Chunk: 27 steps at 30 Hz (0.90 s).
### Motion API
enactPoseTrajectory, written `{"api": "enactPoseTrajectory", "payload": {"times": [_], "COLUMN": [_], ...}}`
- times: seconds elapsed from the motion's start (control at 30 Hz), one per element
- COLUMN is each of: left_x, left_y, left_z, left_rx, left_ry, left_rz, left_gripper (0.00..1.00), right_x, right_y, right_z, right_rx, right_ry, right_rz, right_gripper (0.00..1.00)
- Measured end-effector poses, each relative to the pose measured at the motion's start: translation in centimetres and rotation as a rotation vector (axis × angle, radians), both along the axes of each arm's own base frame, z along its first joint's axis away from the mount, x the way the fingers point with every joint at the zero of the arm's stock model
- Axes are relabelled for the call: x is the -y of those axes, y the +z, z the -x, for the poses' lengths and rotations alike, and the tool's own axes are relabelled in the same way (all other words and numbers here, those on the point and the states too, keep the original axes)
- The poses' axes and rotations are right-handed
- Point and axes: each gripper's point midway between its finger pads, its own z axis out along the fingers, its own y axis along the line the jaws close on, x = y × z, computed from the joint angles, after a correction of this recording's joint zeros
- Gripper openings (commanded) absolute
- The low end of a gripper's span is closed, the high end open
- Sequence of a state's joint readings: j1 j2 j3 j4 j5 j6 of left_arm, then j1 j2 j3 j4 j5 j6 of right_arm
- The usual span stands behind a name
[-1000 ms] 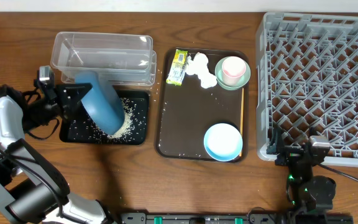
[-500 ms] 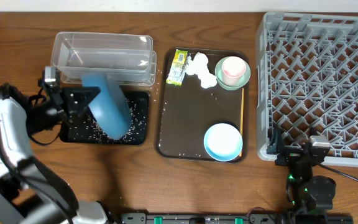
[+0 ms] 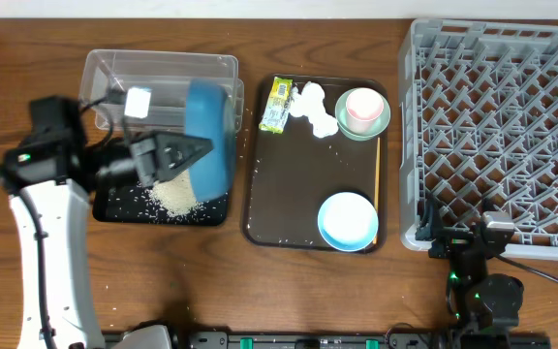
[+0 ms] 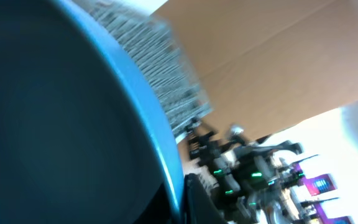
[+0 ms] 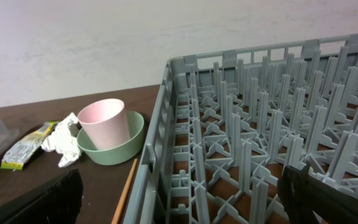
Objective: Sort waste into correct bins and load items into the dishwasher rack
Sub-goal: 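Return the blue plate to the brown tray and release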
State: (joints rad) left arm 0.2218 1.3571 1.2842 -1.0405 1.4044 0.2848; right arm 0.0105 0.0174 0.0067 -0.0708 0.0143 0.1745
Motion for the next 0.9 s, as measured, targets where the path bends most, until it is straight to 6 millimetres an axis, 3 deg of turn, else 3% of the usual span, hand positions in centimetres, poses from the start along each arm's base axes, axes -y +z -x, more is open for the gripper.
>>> {"api": "enactPoseTrajectory", "payload": {"times": [0.13,0.27,0.5,0.63,0.9], "left_x": [2.0,6.0,12.1,14.2,17.7], "left_y": [-3.2,-5.7,-7.5,-9.5,-17.1], "left_z": [-2.0,-2.4,-1.5,-2.4,-4.2], "left_rx": [-0.141,-0.178,-0.084,-0.025,-0.042], "left_ry": [0.075,0.120,0.160,0.202,0.194], "left_rz": [-0.200,-0.391,-0.598,-0.696,-0.857], "left_gripper": [0.06,0.06,0.06,0.06,0.06], "right_x": [0.0,0.0,0.0,0.0,0.0], "right_y": [0.0,0.0,0.0,0.0,0.0], "right_z": [0.0,0.0,0.0,0.0,0.0], "right_rx": [0.000,0.001,0.001,0.000,0.000], "right_ry": [0.000,0.000,0.000,0.000,0.000], "right_rz": [0.000,0.000,0.000,0.000,0.000], "right_gripper": [0.99,0.99,0.99,0.99,0.99]}}
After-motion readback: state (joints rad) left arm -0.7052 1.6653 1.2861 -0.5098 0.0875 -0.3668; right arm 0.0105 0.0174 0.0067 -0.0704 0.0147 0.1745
